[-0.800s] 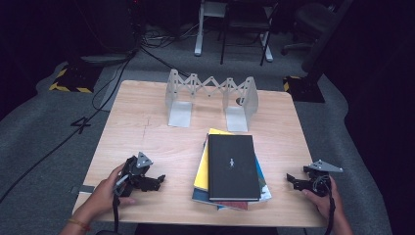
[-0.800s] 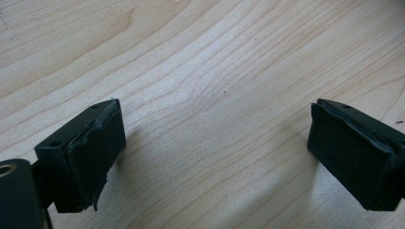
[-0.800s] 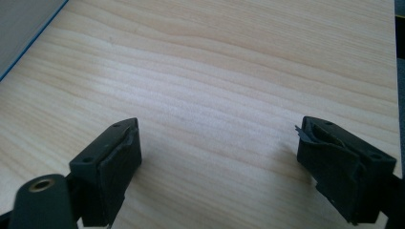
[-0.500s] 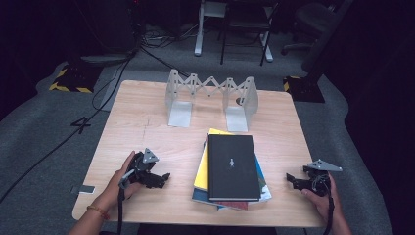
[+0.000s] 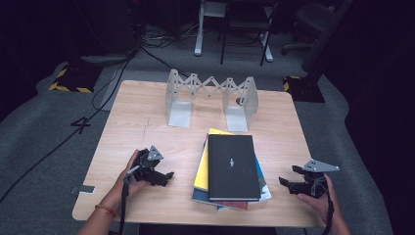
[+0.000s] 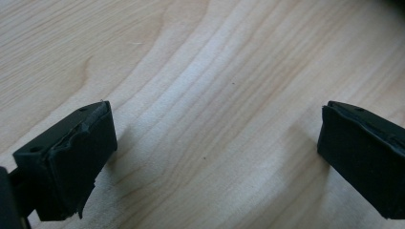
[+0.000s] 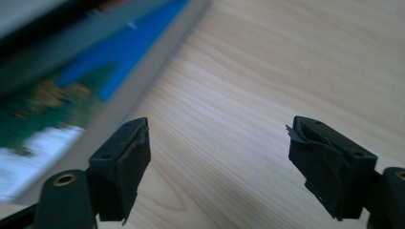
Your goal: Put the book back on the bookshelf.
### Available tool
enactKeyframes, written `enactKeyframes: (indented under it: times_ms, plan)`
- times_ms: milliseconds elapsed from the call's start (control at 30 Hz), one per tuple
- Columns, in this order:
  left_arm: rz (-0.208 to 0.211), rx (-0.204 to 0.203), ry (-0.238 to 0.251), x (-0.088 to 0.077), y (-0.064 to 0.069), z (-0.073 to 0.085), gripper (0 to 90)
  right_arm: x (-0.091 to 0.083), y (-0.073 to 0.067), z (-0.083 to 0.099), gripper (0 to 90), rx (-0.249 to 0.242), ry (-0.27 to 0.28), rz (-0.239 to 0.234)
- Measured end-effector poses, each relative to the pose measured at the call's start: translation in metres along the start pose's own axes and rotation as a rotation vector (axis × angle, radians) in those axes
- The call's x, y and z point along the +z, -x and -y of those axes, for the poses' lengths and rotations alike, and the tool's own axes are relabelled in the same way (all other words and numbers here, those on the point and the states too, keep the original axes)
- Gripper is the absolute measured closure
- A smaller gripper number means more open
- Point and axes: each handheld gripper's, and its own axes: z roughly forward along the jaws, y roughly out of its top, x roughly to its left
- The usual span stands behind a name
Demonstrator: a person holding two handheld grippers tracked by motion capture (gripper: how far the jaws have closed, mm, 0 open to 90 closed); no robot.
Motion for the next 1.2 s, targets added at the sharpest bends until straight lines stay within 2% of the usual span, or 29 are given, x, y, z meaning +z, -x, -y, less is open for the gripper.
enactKeyframes:
  times_ms: [67,133,233,300,333,433,567,633,700,767,967,1100,1200]
  plan:
    - [0.005,0.011,0.001,-0.001,0.0,0.001,0.4,-0.006,-0.009,-0.008,22.3,-0.011,0.04,-0.033]
    - [0.014,0.017,0.001,-0.002,0.002,0.002,0.5,-0.012,-0.02,-0.016,22.0,-0.016,0.064,-0.044]
    - [0.032,0.039,0.0,-0.003,0.004,0.003,0.5,-0.016,-0.036,-0.026,22.1,-0.049,0.074,-0.069]
    - [0.027,0.036,-0.001,-0.003,0.005,0.003,0.5,-0.018,-0.047,-0.033,23.0,-0.08,0.081,-0.087]
    - [0.027,0.036,-0.001,-0.003,0.005,0.003,0.5,-0.018,-0.047,-0.033,23.0,-0.08,0.081,-0.087]
    - [0.02,0.031,0.002,-0.004,0.008,0.005,0.5,-0.016,-0.062,-0.044,23.5,-0.113,0.089,-0.122]
    - [0.022,0.027,0.002,-0.004,0.009,0.005,0.5,-0.014,-0.077,-0.051,23.8,-0.144,0.094,-0.143]
    - [0.022,0.031,0.001,-0.004,0.009,0.005,0.5,-0.015,-0.08,-0.053,23.4,-0.148,0.101,-0.128]
    - [0.022,0.031,0.002,-0.004,0.009,0.005,0.5,-0.017,-0.079,-0.054,23.0,-0.131,0.112,-0.153]
    - [0.025,0.031,0.001,-0.004,0.009,0.005,0.5,-0.018,-0.08,-0.056,22.9,-0.135,0.106,-0.135]
    - [0.028,0.035,0.001,-0.004,0.011,0.005,0.5,-0.018,-0.089,-0.059,22.9,-0.146,0.114,-0.17]
    - [0.034,0.04,0.001,-0.004,0.011,0.005,0.5,-0.01,-0.1,-0.062,22.0,-0.18,0.08,-0.195]
    - [0.033,0.041,0.0,-0.004,0.011,0.005,0.4,-0.004,-0.104,-0.064,19.7,-0.176,0.079,-0.217]
